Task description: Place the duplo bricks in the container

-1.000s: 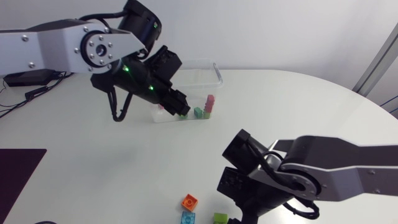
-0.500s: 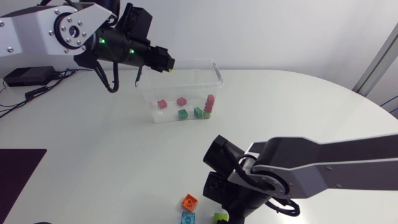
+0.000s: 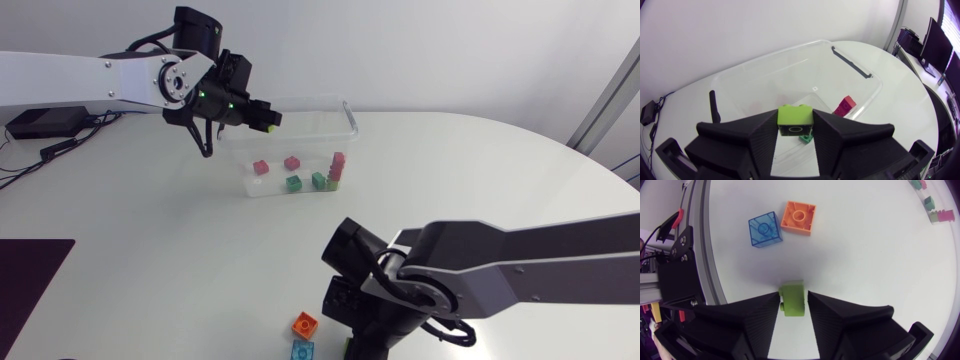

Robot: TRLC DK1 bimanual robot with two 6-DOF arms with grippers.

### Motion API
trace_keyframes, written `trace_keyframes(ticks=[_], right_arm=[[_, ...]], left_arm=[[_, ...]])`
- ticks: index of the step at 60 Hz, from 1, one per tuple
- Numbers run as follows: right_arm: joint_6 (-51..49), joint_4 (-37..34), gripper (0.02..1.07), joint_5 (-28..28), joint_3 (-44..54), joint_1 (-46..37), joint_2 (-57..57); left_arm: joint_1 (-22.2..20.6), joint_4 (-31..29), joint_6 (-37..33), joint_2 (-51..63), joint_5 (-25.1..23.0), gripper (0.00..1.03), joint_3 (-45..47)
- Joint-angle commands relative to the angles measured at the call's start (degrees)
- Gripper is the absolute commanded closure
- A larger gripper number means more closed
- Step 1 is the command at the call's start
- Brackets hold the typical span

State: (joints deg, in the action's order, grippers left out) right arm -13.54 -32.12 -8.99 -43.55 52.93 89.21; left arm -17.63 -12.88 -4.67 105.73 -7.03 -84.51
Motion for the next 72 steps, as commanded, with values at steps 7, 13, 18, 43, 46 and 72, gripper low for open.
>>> trace_keyframes(ticks=[7,13,18,43,46,72], right_arm=[[0.6,0.7,0.88,0.2,1.6,0.2,-2.2],[1.2,0.0,0.89,1.2,2.1,0.2,-5.1],[1.4,-1.3,0.89,1.8,1.9,-0.3,-7.6],[1.6,-2.6,0.89,3.5,-5.6,-10.7,-15.0],[1.7,-2.3,0.89,3.5,-7.4,-12.2,-14.9],[6.6,1.9,0.89,6.2,-23.6,-18.6,-5.9]], left_arm=[[0.3,1.5,1.5,1.2,0.8,0.5,-2.5],[0.3,1.5,1.8,0.7,0.8,0.35,-2.1],[0.3,1.8,2.0,-0.7,0.8,0.26,-1.5],[-1.2,0.2,1.6,-16.6,0.5,0.19,8.1],[-1.5,-1.2,1.0,-19.3,0.2,0.19,10.0],[-9.0,-10.5,-6.3,-32.1,-1.8,0.19,28.3]])
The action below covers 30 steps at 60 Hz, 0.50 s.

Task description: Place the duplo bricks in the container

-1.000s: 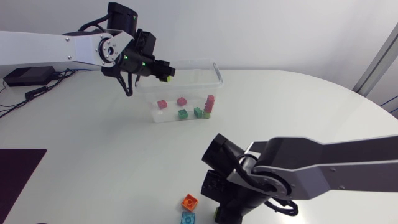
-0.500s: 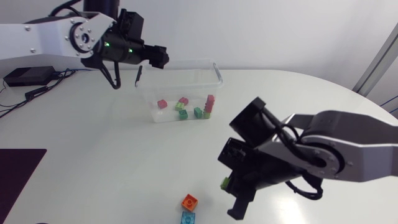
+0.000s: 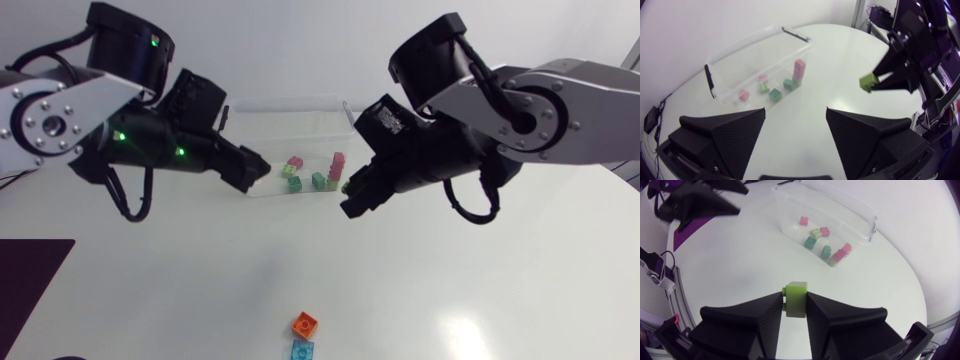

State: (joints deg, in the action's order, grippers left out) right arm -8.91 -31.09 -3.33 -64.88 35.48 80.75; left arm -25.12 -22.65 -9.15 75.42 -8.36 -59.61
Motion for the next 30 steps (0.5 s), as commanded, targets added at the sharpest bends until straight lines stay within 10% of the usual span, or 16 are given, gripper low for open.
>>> trace_keyframes(ticks=[1,30], right_arm=[[2.1,1.1,0.89,0.6,-2.8,-1.3,3.0],[5.9,4.4,0.89,2.5,-15.3,-5.3,12.3]], left_arm=[[-2.2,-0.8,-2.4,-2.1,-0.7,0.19,4.9],[-10.9,0.8,-10.5,-1.7,-3.4,0.19,18.8]])
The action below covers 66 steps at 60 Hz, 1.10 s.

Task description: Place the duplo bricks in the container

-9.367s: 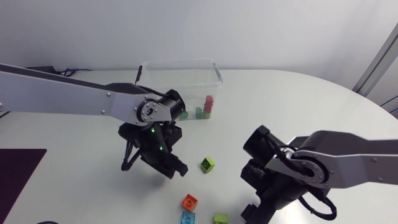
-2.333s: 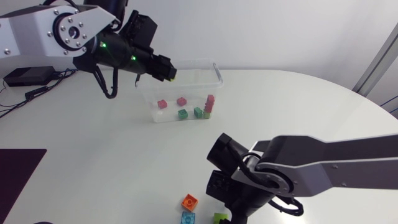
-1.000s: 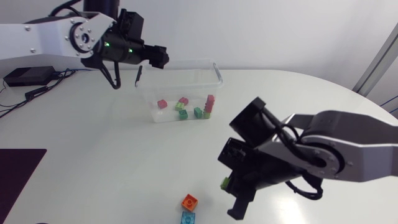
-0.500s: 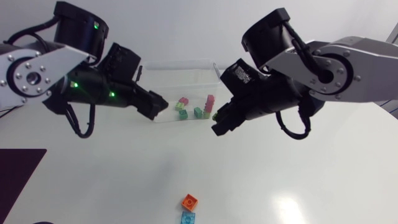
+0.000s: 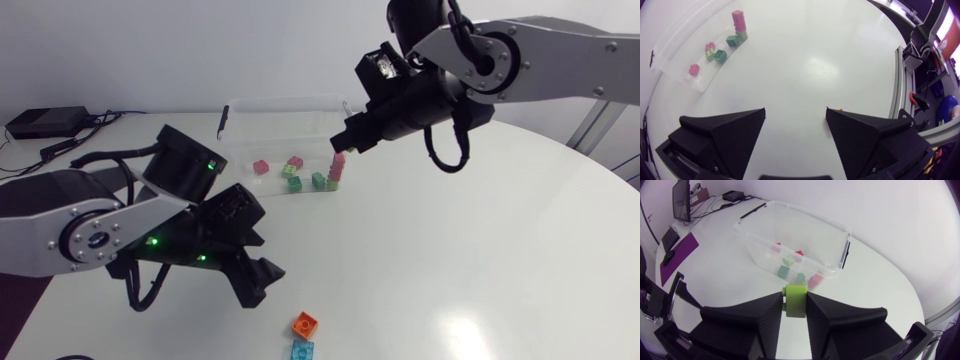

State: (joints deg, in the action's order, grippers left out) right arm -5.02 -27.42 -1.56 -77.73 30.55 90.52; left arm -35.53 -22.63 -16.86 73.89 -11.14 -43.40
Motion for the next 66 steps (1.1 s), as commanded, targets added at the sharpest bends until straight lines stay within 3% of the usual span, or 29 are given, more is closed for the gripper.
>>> trace_keyframes(ticks=[1,30,34,42,47,56,66], right_arm=[[2.0,0.7,0.89,0.9,-2.8,-0.3,2.9],[3.3,-1.1,0.89,2.4,-14.1,-0.2,12.7],[3.3,-1.5,0.89,2.4,-15.2,-0.1,13.7],[3.3,-1.8,0.89,2.4,-16.8,0.0,15.7],[3.3,-1.9,0.89,2.4,-17.3,0.0,16.5],[3.3,-1.9,0.89,2.4,-17.7,0.0,17.2],[3.3,-2.0,0.89,2.4,-17.6,0.0,17.4]], left_arm=[[-0.5,0.8,-3.0,-0.1,-0.6,0.19,2.9],[-0.5,4.0,-13.4,3.3,-2.1,0.2,6.6],[-0.9,4.0,-14.8,4.2,-2.8,0.26,6.5],[-2.9,4.0,-16.6,6.6,-3.5,0.26,5.7],[-3.7,3.1,-16.1,8.3,-3.6,0.26,3.9],[-5.3,-4.2,-10.6,12.2,-5.4,0.26,-2.0],[-8.2,-5.1,-6.0,13.9,-5.4,0.26,-4.5]])
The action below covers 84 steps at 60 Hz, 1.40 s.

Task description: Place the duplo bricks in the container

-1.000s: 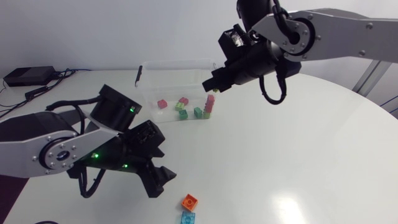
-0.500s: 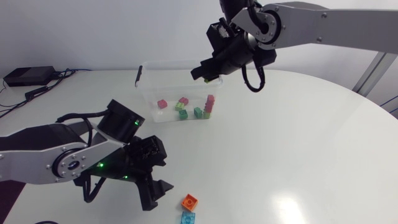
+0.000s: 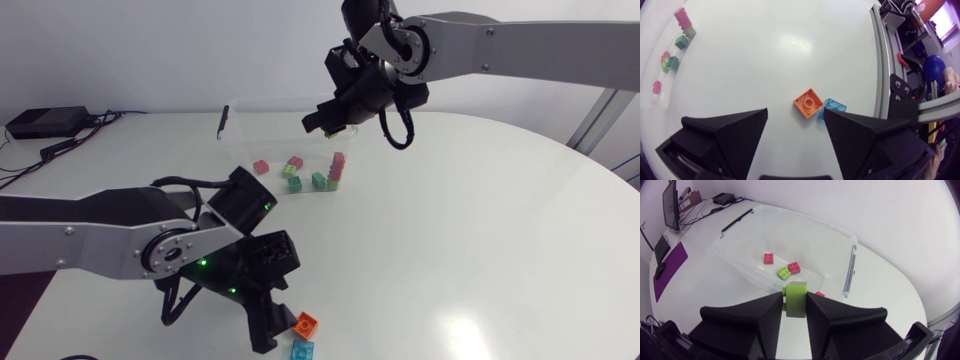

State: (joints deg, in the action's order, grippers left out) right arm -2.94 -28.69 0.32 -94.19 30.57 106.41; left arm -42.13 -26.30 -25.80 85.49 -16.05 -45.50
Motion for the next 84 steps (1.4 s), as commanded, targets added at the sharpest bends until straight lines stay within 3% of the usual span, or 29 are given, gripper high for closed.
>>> trace_keyframes(ticks=[1,50,59,73,84], right_arm=[[1.2,-0.8,0.89,0.5,-1.1,0.1,1.4],[1.0,-1.1,0.89,0.1,-1.0,0.2,0.2],[1.1,-1.2,0.88,0.0,-1.7,0.4,0.5],[1.1,-1.5,0.88,-0.1,-1.4,0.2,0.2],[1.0,-1.6,0.88,-0.1,-1.7,-0.2,-0.2]], left_arm=[[-1.7,-1.6,3.3,2.5,-0.5,0.26,-2.7],[-6.3,-11.5,16.3,17.0,1.7,0.27,-13.7],[-6.5,-11.6,17.6,18.6,2.1,0.52,-13.3],[-7.6,-10.5,18.7,21.5,2.1,0.78,-13.9],[-7.4,-10.3,18.8,20.4,2.0,0.79,-13.7]])
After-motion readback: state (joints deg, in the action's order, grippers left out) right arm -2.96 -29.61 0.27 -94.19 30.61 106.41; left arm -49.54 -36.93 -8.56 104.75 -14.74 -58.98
